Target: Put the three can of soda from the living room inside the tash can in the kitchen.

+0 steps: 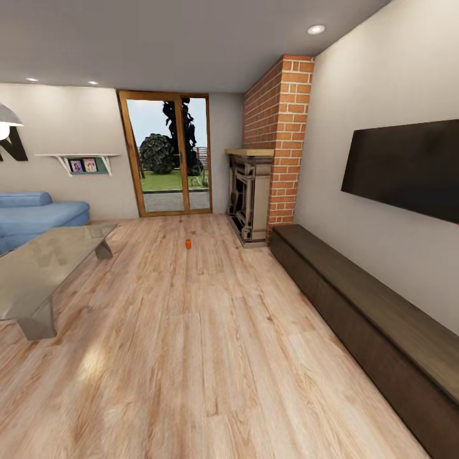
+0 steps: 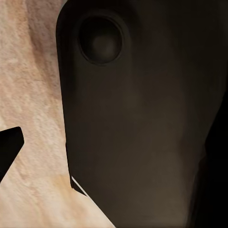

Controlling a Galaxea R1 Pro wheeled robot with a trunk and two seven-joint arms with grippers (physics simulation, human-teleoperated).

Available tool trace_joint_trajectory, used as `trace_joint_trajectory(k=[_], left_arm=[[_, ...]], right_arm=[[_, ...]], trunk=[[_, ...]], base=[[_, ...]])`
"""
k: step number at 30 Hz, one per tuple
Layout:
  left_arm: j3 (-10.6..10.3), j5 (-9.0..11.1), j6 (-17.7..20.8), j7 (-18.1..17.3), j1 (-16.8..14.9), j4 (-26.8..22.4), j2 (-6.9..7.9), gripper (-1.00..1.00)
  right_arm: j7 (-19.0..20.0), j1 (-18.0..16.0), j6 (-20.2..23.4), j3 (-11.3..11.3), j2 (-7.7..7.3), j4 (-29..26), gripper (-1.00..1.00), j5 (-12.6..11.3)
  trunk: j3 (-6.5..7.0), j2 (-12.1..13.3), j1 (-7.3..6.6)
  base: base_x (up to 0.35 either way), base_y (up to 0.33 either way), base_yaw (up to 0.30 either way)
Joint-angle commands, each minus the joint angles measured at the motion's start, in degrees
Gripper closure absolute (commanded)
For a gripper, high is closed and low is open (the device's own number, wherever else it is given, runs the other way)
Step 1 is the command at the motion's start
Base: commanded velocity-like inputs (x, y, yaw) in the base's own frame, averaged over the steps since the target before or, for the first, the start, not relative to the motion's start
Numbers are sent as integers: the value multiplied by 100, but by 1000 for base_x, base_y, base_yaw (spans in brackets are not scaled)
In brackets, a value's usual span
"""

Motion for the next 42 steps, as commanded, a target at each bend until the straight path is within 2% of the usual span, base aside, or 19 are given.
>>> trace_joint_trajectory(k=[1, 3, 10, 14, 15, 16, 21, 22, 23, 24, 26, 27, 31, 33, 37, 39, 40, 42], left_arm=[[0, 0, 0, 0, 0, 0, 0, -100], [0, 0, 0, 0, 0, 0, 0, -100], [1, 21, -226, 6, -72, -164, 102, -100], [-5, 30, -354, -9, -85, -294, 124, -100], [-5, 30, -701, -9, -85, -932, 124, -100], [-4, 35, -701, -12, -87, -1247, 126, -100], [-3, 40, -571, -16, -85, -2241, 124, -100], [-3, 43, -433, -16, -83, -2726, 123, -100], [-3, 43, -433, -16, -83, -2726, 123, -100], [-11, 46, -253, -17, -81, -3275, 126, -100], [-17, 51, -39, -17, -78, -3895, 128, -100], [-17, 51, -39, -17, -78, -3895, 128, -100], [-32, 56, 531, -17, -73, -5377, 130, -100], [-38, 58, 909, -17, -45, -6556, 131, -100], [-32, 61, 1073, -28, -16, -7324, 152, -100], [-20, 64, 1107, -73, -8, -7533, 168, -100], [-4, 66, 1108, -189, -6, -7664, 180, -100], [2, 66, 1105, -281, -3, -7719, 186, -100]], right_arm=[[0, 0, 0, 0, 0, 0, -100, 0], [0, 0, 0, 0, 0, 0, -100, 0], [52, -30, -198, 72, -222, -170, -100, 1], [181, -33, -326, 77, -290, -300, -100, 0], [271, -33, -740, 77, -290, -1096, -100, 0], [357, -34, -757, 78, -301, -1392, -100, 1], [497, -40, -776, 78, -315, -2216, -100, 1], [564, -46, -778, 78, -315, -2523, -100, 1], [564, -46, -778, 78, -315, -2523, -100, 1], [650, -62, -775, 79, -316, -2804, -100, 1], [749, -108, -756, 79, -316, -3081, -100, -1], [749, -108, -756, 79, -316, -3081, -100, -1], [1004, -229, -693, 79, -314, -3808, -100, 0], [1147, -280, -401, 77, -317, -4632, -100, -1], [1233, -297, 201, 73, -322, -5556, -100, -5], [1280, -298, 437, 75, -323, -6014, -100, -6], [1336, -296, 597, 76, -324, -6460, -100, -6], [1366, -291, 654, 75, -324, -6680, -100, -7]], trunk=[[0, 0, 0], [0, 0, 0], [0, 0, 0], [0, 0, 0], [0, 0, 0], [0, 0, 0], [0, 0, 0], [0, 0, 0], [0, 0, 0], [0, 0, 0], [0, 0, 0], [0, 0, 0], [0, 0, 0], [0, 0, 0], [0, 0, 0], [0, 0, 0], [0, 0, 0], [0, 0, 0]], base=[[0, 0, 0], [0, 0, 0], [0, 0, 0], [0, 0, 0], [0, 0, 0], [0, 0, 0], [0, 0, 0], [0, 0, 0], [0, 0, 0], [0, 0, 0], [0, 0, 0], [0, 0, 0], [0, 0, 0], [0, 0, 0], [0, 0, 0], [0, 0, 0], [0, 0, 0], [0, 0, 0]])
